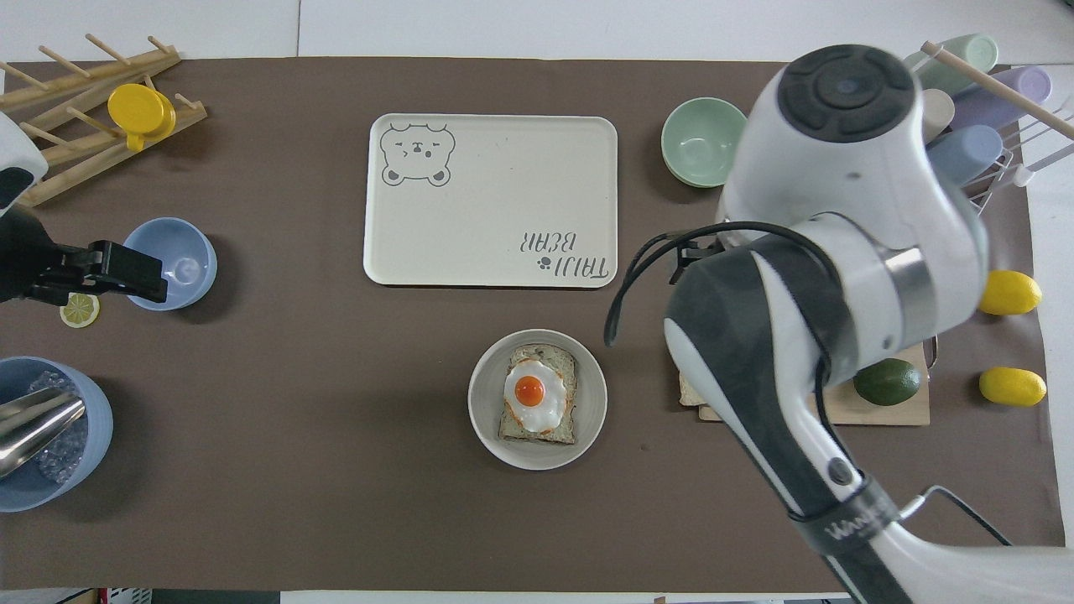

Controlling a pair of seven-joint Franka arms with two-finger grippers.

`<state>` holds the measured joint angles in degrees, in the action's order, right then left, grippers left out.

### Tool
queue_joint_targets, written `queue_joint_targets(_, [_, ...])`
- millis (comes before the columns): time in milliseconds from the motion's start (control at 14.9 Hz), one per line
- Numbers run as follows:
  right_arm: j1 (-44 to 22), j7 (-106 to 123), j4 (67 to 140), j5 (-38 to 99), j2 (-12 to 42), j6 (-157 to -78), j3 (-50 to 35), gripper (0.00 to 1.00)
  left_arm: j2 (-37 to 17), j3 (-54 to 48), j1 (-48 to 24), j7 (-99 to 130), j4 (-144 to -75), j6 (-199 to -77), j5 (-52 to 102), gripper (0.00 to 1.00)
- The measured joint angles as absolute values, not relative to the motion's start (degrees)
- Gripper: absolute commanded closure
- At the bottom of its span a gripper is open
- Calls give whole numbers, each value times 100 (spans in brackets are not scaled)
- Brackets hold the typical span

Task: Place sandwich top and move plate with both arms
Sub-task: 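Grasp the bread slice on the cutting board with the right gripper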

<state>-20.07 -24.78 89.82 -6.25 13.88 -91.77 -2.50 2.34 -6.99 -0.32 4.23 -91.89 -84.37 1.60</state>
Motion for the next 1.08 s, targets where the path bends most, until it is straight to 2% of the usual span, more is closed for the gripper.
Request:
queue_joint_targets(202, [-2435,-3217,9469,-828,1819,-9603,-249,0,234,-699,-32,423,-9189,-8437,160,0])
queue_joint_targets(404, [-2820,-3735,9777,-1576,2142,-9627,-249,0,234,-699,-32,423,-9188,-8437,160,0])
queue_joint_targets(874, [-2888,-3924,10247,-2053,2352,-9707,-244,0,234,-699,-32,423,-9189,-8437,160,0])
queue_joint_targets(1009, [-2893,-3925,10413,-2064,2330,-9777,-247,14,234,-699,-32,423,-9189,-8437,160,0])
queue_joint_targets(1076, [-2896,-3925,10473,-2064,2306,-9784,-250,16,234,-699,-32,423,-9188,-8437,160,0])
